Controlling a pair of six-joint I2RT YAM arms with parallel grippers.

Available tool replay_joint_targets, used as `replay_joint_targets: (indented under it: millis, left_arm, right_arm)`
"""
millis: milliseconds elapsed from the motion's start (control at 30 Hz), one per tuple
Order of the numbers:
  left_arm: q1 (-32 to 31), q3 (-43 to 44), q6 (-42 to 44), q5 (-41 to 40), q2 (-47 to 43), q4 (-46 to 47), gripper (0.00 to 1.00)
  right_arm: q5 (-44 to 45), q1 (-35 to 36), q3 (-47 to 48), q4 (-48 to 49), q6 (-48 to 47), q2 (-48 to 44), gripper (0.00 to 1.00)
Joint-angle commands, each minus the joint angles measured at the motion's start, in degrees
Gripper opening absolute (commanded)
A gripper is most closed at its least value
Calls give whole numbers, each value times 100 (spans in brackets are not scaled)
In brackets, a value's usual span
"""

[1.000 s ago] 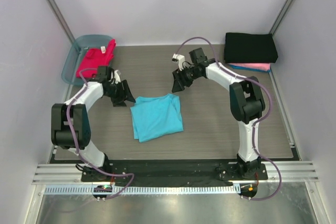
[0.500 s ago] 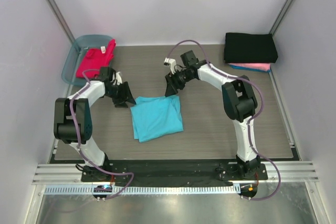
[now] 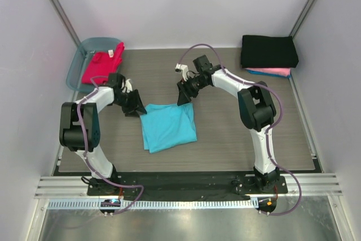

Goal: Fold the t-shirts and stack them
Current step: Fold the tshirt

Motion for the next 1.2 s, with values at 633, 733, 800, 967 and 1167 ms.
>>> replay_joint_targets:
  millis: [633, 733, 800, 967, 1167]
  left_arm:
    - [-182, 234, 115, 263, 318, 414, 46]
    - [-218, 217, 124, 290, 362, 467, 42]
    - [-226, 216, 124, 325, 406, 476, 40]
    - [-235, 199, 185, 281, 327, 371, 34]
    - [-226, 190, 299, 280, 28, 221, 10]
  right_arm:
    - [8, 18, -82, -20, -263, 146, 49]
    - [95, 27, -82, -20, -307, 155, 38]
    - [113, 35, -73, -11, -325, 164, 33]
    - [113, 35, -99, -11, -342, 102, 21]
    - [157, 35, -204, -11, -395, -266, 3]
